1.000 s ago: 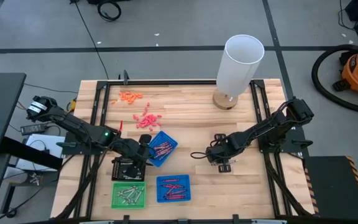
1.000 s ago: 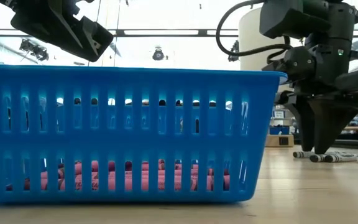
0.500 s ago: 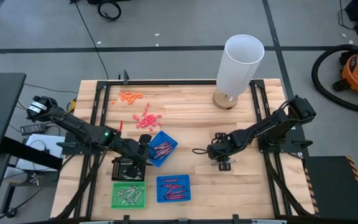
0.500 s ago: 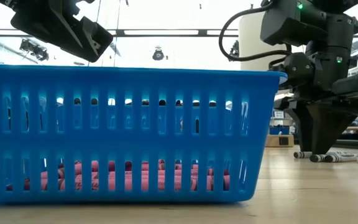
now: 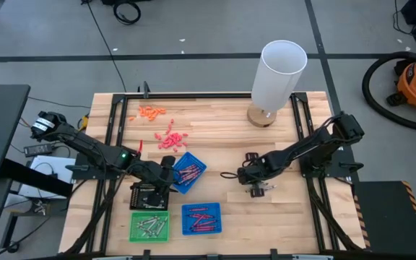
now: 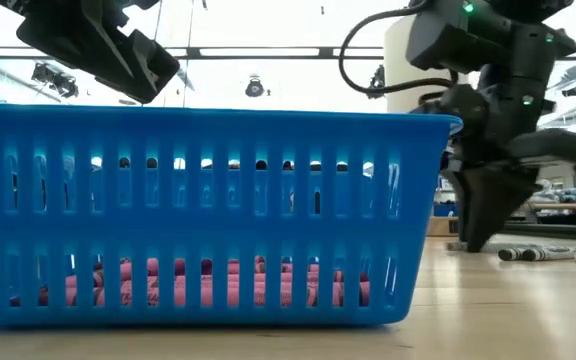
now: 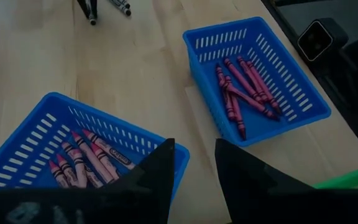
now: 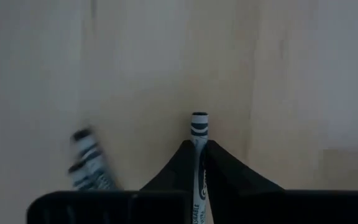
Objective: Sort crayons
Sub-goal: Put the black crayon into the black bin
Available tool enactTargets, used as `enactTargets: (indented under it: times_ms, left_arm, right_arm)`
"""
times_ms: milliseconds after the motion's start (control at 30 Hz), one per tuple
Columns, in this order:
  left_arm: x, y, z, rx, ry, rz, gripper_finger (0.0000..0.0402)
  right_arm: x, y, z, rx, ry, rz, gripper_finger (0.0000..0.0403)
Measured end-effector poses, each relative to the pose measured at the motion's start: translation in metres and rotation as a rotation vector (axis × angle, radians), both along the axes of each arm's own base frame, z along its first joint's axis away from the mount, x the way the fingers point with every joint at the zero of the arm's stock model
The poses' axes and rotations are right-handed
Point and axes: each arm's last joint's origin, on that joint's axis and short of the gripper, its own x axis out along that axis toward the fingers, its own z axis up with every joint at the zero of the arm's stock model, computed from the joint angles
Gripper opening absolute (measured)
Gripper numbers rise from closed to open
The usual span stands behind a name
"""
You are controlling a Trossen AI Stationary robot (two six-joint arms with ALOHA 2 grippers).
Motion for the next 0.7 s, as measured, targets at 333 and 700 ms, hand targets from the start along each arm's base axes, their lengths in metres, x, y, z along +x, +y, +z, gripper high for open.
enactTargets:
  times_ms: [333, 700]
  left_arm:
    - [0.002, 0.003, 0.000, 0.040, -0.019, 0.131, 0.0126]
    - [0.002, 0.004, 0.000, 0.022, -0.021, 0.159, 0.0129]
  right_arm:
    - [0.028, 0.002, 0.025, -0.160, -0.197, 0.039, 0.0037]
    - [0.055, 0.007, 0.048, -0.177, -0.515, 0.106, 0.0039]
